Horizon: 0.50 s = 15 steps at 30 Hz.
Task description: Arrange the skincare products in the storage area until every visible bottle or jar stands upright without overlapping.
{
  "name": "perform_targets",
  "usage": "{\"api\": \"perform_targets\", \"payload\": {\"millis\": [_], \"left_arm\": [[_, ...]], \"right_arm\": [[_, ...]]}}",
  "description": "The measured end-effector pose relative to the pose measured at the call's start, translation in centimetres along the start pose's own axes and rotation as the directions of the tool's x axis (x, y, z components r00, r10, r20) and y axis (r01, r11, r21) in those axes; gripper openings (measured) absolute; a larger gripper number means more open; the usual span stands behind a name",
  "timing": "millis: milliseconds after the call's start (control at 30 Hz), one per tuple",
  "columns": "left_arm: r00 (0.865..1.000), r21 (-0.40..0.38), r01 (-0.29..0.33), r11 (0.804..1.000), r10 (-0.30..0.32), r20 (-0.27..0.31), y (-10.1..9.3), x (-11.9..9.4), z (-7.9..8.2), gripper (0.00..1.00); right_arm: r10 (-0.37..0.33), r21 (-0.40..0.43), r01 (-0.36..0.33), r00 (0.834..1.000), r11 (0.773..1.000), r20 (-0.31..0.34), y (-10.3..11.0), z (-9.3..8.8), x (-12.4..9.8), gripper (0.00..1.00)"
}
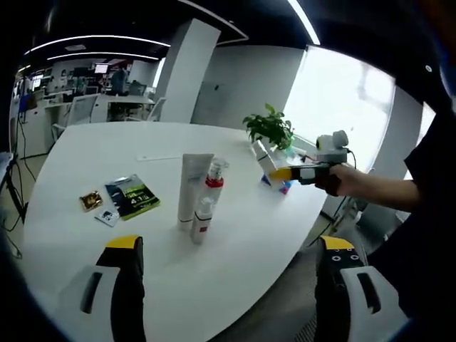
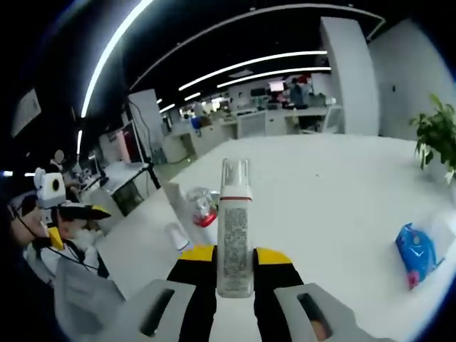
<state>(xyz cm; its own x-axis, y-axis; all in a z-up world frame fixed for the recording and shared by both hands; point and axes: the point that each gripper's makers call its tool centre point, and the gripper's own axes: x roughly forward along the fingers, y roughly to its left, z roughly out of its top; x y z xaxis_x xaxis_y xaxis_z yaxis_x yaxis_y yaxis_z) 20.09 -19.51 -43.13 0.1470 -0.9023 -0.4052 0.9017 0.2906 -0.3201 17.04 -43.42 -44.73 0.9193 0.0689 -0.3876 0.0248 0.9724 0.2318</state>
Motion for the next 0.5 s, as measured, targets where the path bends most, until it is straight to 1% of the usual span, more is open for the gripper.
{"api": "perform_targets", "payload": {"millis": [100,167,233,367,433,467,500], "left_arm": [[1.0,0.004,-0.003,1.0,0.003,0.006,-0.2,0.0,0.3,0.92],[1.0,0.003,-0.004,1.0,0.004,0.01,-0.1,0.1,0.4,0.92],[1.0,0.002,-0.004,1.0,0.004,0.011,-0.2,0.2,0.5,0.91],[1.0,0.004,0.005,1.0,-0.005,0.015,-0.4,0.4,1.0,0.9],[1.0,0.003,0.014,1.0,-0.014,0.022,-0.6,0.5,1.3,0.9],[1.0,0.003,0.018,1.0,-0.018,0.026,-0.7,0.5,1.5,0.89],[0.999,0.004,0.022,1.0,-0.022,0.028,-0.8,0.6,1.6,0.89]], "right_arm": [[0.053,-0.013,-0.052,0.997,0.999,0.056,1.8,0.7,-0.5,0.1],[0.076,-0.023,-0.074,0.995,0.997,0.064,3.1,0.7,-1.0,0.1],[0.091,-0.037,-0.088,0.994,0.995,0.061,3.9,0.4,-1.0,0.1],[0.112,-0.049,-0.109,0.992,0.993,0.058,4.5,0.1,-1.1,0.1],[0.163,-0.029,-0.161,0.983,0.987,0.083,5.5,0.4,-1.2,0.1],[0.214,-0.011,-0.214,0.972,0.977,0.098,6.4,0.5,-1.4,0.1],[0.214,-0.012,-0.214,0.971,0.977,0.109,6.5,0.7,-1.4,0.1]]}}
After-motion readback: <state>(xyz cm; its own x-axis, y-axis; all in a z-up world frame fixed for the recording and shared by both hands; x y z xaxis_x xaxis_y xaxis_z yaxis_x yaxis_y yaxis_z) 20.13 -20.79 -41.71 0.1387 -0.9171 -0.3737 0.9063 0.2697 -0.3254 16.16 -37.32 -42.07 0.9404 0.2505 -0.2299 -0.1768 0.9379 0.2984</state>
